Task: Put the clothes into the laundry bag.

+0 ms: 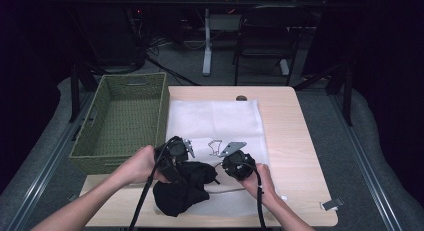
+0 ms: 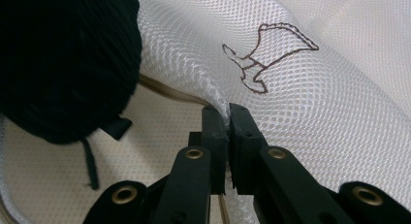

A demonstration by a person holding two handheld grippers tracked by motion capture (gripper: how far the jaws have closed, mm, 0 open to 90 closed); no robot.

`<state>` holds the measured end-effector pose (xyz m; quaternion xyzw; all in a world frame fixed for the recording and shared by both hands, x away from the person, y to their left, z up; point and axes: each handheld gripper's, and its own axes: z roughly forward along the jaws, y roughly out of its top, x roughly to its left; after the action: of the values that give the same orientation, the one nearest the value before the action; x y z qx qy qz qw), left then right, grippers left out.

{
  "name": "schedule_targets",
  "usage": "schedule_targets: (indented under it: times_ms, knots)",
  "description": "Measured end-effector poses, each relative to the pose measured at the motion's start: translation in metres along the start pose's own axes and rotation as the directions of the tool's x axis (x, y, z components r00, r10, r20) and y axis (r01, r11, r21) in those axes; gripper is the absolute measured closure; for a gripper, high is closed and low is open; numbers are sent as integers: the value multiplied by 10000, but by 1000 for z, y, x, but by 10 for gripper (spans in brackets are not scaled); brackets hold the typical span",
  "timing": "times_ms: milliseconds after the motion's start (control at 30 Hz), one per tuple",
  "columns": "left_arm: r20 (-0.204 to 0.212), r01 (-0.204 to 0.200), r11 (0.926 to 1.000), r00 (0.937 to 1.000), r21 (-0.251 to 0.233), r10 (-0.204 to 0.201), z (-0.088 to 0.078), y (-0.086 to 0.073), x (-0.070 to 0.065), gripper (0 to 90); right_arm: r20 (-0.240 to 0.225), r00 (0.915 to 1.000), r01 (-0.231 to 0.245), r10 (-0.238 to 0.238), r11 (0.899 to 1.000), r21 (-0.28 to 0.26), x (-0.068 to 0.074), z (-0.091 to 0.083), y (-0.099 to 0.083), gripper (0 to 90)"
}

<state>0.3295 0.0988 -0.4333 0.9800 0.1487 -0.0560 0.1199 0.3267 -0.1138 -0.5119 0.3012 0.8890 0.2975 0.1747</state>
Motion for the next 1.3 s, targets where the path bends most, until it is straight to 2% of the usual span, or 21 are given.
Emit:
schedule_targets:
  times_ms: [267,367,400,500,633,733,800,833,1000,1100,1167,1233,1300]
  knots:
    - [265,167,9999,9995,41,-168,25,4,2,551,-64,9999,-142,142,9999,-32,0,-1,1,871]
    - [311,426,9987,9986,-263,-418,34,4,3,550,-64,9999,-145,144,9999,-37,1,-2,1,871]
    - [273,314,9994,9991,-151,-309,36,4,4,550,-69,9998,-189,188,9998,-68,1,-2,1,871]
    - [564,545,9981,9970,-289,-528,44,1,5,550,-68,9998,-180,179,9998,-70,1,-3,2,872]
    - [659,569,9976,9964,-400,-542,56,-2,5,550,-132,9996,-244,242,9996,-134,1,-4,3,873]
    - [732,484,9984,9963,-305,-461,66,-4,2,551,-183,9993,-332,328,9993,-193,1,-5,3,873]
    - [670,341,9989,9972,-328,-318,73,-6,0,552,-239,9989,-409,402,9987,-310,1,-7,4,873]
    - [620,408,9982,9973,-429,-381,75,-7,0,553,-272,9987,-437,428,9985,-340,1,-8,5,874]
    - [502,444,9957,9979,-812,-404,78,-9,0,561,-405,9976,-575,554,9971,-503,2,-11,6,874]
    - [394,330,9925,9988,-1175,-285,72,-9,-2,568,-453,9970,-660,628,9952,-728,2,-16,8,874]
    - [251,130,9886,9996,-1500,-94,62,-5,-5,569,-463,9966,-716,674,9929,-954,3,-20,10,874]
    - [282,-85,9827,9995,-1851,139,53,1,-8,569,-511,9959,-799,742,9895,-1203,2,-23,12,874]
    - [424,-220,9806,9986,-1948,309,55,7,-9,568,-482,9956,-858,801,9873,-1336,2,-25,14,874]
